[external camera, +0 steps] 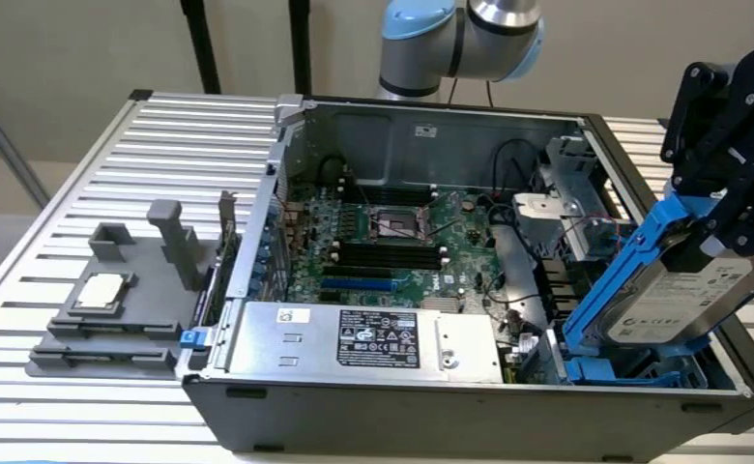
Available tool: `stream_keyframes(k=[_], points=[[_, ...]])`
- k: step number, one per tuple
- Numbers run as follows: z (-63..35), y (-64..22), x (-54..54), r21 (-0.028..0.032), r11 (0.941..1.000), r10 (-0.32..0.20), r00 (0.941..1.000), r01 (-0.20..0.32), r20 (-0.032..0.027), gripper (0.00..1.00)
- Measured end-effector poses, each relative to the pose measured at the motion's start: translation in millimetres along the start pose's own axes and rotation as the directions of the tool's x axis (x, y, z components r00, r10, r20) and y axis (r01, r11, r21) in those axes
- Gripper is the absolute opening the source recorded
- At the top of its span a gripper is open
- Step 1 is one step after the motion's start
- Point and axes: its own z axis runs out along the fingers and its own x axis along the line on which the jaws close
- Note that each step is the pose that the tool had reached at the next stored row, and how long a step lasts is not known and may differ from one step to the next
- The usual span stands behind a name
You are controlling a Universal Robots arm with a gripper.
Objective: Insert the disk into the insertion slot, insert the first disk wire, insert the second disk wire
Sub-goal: 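Insert the disk into the insertion slot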
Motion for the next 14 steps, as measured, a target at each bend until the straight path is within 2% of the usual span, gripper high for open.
stream_keyframes(k=[3, 8, 10, 13, 14], points=[[3.5, -0.2, 0.3, 0.0024, 1.0000, 0.000, 1.0000, 0.000, 0.0092, 0.33], [6.4, -0.2, 1.3, 0.0041, 1.0000, -0.001, 0.9994, 0.001, 0.0340, 0.33], [6.7, -0.1, 4.4, 0.0042, 1.0000, -0.001, 0.9993, 0.001, 0.0387, 0.33], [7.0, -0.1, 8.7, 0.0042, 1.0000, -0.002, 0.9991, 0.001, 0.0421, 0.33], [7.4, -0.1, 9.4, 0.0043, 1.0000, -0.002, 0.9990, 0.001, 0.0457, 0.33]])
